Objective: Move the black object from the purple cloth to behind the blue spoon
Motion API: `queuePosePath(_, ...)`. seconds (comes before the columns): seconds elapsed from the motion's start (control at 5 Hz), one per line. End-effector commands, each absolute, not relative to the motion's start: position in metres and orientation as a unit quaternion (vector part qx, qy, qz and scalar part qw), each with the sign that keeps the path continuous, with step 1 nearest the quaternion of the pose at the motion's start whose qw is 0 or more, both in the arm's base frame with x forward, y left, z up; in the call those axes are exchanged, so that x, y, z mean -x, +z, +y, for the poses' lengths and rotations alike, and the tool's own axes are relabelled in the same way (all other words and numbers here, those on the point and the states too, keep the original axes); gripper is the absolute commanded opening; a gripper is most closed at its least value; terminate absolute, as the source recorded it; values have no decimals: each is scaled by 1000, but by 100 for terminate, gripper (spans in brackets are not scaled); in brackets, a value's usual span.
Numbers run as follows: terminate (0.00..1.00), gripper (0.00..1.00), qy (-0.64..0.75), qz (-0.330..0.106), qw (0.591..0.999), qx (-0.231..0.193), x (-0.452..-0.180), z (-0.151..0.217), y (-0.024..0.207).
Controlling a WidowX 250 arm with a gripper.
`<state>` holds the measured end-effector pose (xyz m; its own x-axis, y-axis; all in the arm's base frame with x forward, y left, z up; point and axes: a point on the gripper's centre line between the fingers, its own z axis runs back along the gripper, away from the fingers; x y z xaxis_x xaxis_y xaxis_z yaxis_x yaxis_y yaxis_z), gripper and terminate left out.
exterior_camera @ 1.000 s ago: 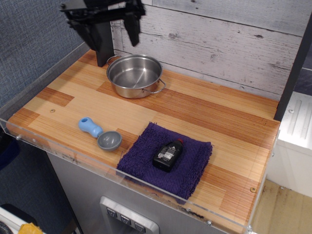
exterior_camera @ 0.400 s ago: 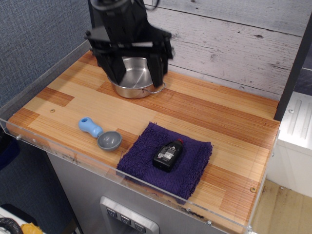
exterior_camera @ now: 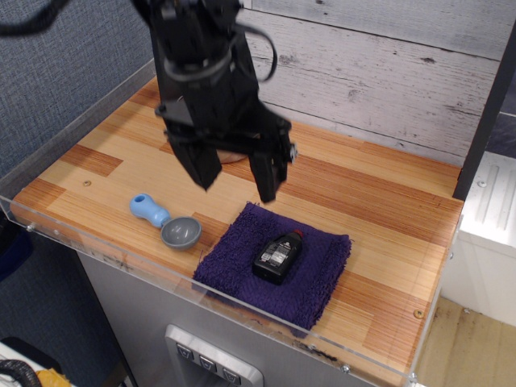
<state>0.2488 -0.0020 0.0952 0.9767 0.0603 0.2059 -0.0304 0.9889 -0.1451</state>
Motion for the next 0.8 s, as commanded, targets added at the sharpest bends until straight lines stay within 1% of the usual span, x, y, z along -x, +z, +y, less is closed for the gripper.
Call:
queuePosePath(0.0,0,100,-36,-86,995,41,-233,-18,82)
queuePosePath(0.2,0,100,-58,-78,994,43,-231,-28,70)
queuePosePath(0.4,0,100,-64,-75,994,36,-230,-32,61)
queuePosePath(0.6,0,100,-61,-88,993,49,-235,-34,54)
